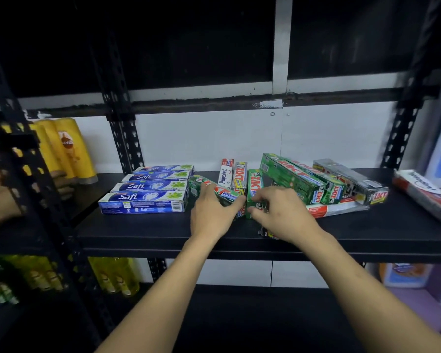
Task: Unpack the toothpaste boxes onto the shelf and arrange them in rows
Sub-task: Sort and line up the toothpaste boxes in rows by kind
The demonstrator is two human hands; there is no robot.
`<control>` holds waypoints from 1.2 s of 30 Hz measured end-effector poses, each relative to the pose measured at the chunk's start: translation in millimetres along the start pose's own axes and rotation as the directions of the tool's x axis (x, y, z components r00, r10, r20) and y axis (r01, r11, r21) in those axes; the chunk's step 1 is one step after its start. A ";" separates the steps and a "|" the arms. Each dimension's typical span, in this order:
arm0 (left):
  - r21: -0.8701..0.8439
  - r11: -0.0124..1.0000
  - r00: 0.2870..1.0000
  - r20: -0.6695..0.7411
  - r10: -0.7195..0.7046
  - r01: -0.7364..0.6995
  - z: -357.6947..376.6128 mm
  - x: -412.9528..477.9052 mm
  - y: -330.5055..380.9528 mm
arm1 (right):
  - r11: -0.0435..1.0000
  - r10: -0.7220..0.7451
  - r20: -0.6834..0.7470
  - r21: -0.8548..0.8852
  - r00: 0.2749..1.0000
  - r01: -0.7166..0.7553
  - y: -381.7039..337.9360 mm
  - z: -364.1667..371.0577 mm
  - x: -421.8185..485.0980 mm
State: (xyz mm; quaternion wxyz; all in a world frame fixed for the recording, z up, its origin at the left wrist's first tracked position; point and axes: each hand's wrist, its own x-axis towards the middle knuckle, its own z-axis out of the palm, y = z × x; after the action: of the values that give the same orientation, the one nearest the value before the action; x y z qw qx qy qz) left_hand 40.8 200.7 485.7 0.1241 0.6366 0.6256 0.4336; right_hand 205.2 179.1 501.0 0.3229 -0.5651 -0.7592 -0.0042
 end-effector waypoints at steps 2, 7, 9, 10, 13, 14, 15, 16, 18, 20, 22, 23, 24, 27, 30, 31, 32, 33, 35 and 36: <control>-0.023 1.000 0.999 0.034 -0.003 0.004 -2.7 4.6 -5.4 | 1.000 0.008 -0.009 -0.009 1.000 -0.008 1.7 -0.9 -1.1; -0.058 0.997 0.992 0.112 0.051 -0.045 -12.5 3.0 -15.7 | 0.999 -0.008 -0.054 -0.038 0.999 0.006 3.0 0.1 -8.7; -0.041 0.996 0.989 0.125 0.077 -0.073 -12.7 0.3 -16.7 | 0.995 -0.020 -0.063 -0.101 0.998 0.014 1.0 2.0 -16.4; -0.030 0.996 0.989 0.122 0.089 -0.086 -11.9 -0.7 -16.8 | 0.990 -0.018 -0.058 -0.140 0.998 0.009 0.4 3.5 -21.3; 0.000 0.990 0.988 0.066 0.140 -0.140 -8.6 -4.2 -16.8 | 0.991 0.031 -0.035 -0.132 0.999 -0.035 2.6 11.7 -36.7; 0.014 0.987 0.985 0.052 0.162 -0.163 -7.9 -6.1 -16.8 | 0.993 0.042 -0.050 -0.107 0.998 -0.047 3.6 14.0 -40.7; 0.033 0.982 0.982 0.044 0.186 -0.187 -7.0 -6.8 -17.8 | 0.995 0.050 -0.073 -0.082 0.996 -0.056 4.4 16.0 -43.5; 0.050 0.977 0.978 0.038 0.204 -0.205 -6.6 -7.5 -18.2 | 0.996 0.055 -0.090 -0.064 0.994 -0.060 4.8 17.0 -45.4; 0.042 0.980 0.980 0.023 0.196 -0.197 -7.9 -8.4 -18.9 | 0.996 0.055 -0.092 -0.062 0.994 -0.060 4.1 17.6 -45.8; 0.010 0.987 0.987 0.021 0.160 -0.160 -10.6 -9.6 -20.2 | 0.994 0.041 -0.062 -0.097 0.997 -0.047 3.5 17.1 -43.2; -0.008 0.989 0.988 0.032 0.148 -0.148 -13.7 -9.7 -22.9 | 0.992 0.040 -0.032 -0.122 0.999 -0.044 3.5 14.0 -38.5; -0.020 0.990 0.989 0.044 0.141 -0.140 -15.5 -9.1 -25.0 | 0.990 0.047 -0.019 -0.131 0.999 -0.049 3.7 11.6 -35.9; -0.033 0.992 0.990 0.059 0.126 -0.124 -17.3 -7.8 -26.4 | 0.989 0.058 -0.006 -0.139 0.998 -0.058 3.5 9.0 -33.9; -0.036 0.995 0.989 0.109 0.101 -0.098 -22.7 -5.0 -27.7 | 0.974 0.072 0.034 -0.218 0.997 -0.063 1.6 3.6 -29.7; -0.011 0.992 0.981 0.148 0.123 -0.123 -26.2 -1.6 -29.4 | 0.954 0.070 0.045 -0.294 0.997 -0.054 -2.0 -1.5 -25.8; -0.002 0.991 0.978 0.163 0.131 -0.132 -27.7 -0.5 -29.5 | 0.955 0.066 0.037 -0.291 0.997 -0.053 -3.0 -3.7 -24.2; 0.007 0.989 0.974 0.177 0.142 -0.146 -29.4 0.3 -29.7 | 0.957 0.059 0.028 -0.285 0.998 -0.049 -3.6 -5.9 -22.8; 0.018 0.987 0.970 0.188 0.156 -0.162 -31.1 1.3 -29.8 | 0.958 0.053 0.024 -0.284 0.998 -0.044 -4.6 -8.0 -21.7; 0.026 0.983 0.965 0.198 0.174 -0.183 -33.6 2.7 -30.7 | 0.953 0.043 0.033 -0.302 0.999 -0.032 -8.6 -11.7 -20.5; 0.023 0.982 0.965 0.194 0.177 -0.185 -34.1 2.7 -31.9 | 0.949 0.048 0.035 -0.313 0.998 -0.035 -11.4 -13.7 -19.6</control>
State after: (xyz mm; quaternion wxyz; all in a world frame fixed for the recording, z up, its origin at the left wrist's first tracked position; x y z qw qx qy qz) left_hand -5.7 196.0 484.7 0.1303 0.7321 0.5587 0.3673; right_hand 205.1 153.2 506.3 0.2137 -0.6249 -0.7435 -0.1055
